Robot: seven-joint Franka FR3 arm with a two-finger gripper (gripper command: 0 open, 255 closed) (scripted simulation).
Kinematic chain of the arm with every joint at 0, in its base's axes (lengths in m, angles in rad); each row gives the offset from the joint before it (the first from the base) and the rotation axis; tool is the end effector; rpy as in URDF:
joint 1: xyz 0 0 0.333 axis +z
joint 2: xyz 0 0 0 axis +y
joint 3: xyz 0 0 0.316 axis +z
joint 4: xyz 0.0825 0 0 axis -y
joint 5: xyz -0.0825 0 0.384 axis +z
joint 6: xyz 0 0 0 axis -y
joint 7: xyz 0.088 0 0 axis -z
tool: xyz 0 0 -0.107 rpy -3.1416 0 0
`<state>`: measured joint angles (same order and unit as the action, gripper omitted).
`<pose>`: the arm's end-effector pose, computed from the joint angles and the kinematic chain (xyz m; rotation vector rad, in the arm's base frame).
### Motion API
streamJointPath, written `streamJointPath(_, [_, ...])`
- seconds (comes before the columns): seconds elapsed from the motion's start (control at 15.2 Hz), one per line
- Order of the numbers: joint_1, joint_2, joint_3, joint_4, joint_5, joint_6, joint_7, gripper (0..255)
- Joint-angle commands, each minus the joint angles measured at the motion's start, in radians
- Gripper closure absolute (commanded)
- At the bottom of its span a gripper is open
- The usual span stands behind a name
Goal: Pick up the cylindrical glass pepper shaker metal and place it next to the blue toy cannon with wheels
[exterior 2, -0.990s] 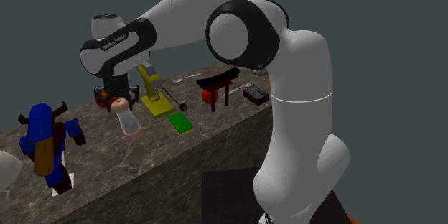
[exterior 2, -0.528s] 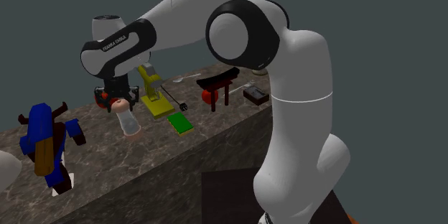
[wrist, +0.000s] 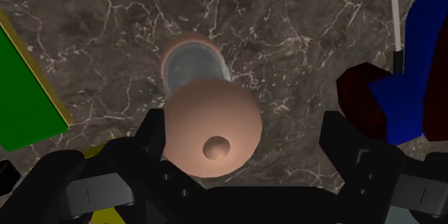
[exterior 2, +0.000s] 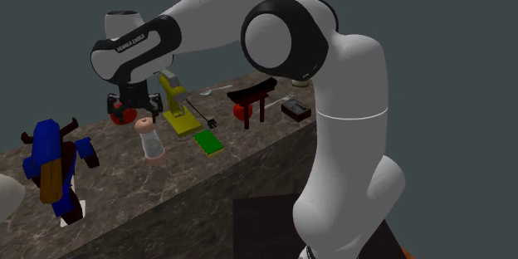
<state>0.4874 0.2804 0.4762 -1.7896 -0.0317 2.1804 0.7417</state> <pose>0.3841 0.5123 0.4240 -2.9529 -0.3160 -0.0283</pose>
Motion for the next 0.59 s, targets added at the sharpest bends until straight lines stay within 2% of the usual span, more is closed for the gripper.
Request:
streamJointPath(0.0, [-0.008, -0.025, 0.003, 0.024, 0.013, -0.047, -0.010, 0])
streamJointPath(0.07, [-0.012, -0.037, 0.004, 0.036, 0.020, -0.070, -0.014, 0])
streamJointPath(0.53, [-0.012, -0.037, 0.004, 0.036, 0.020, -0.070, -0.014, 0])
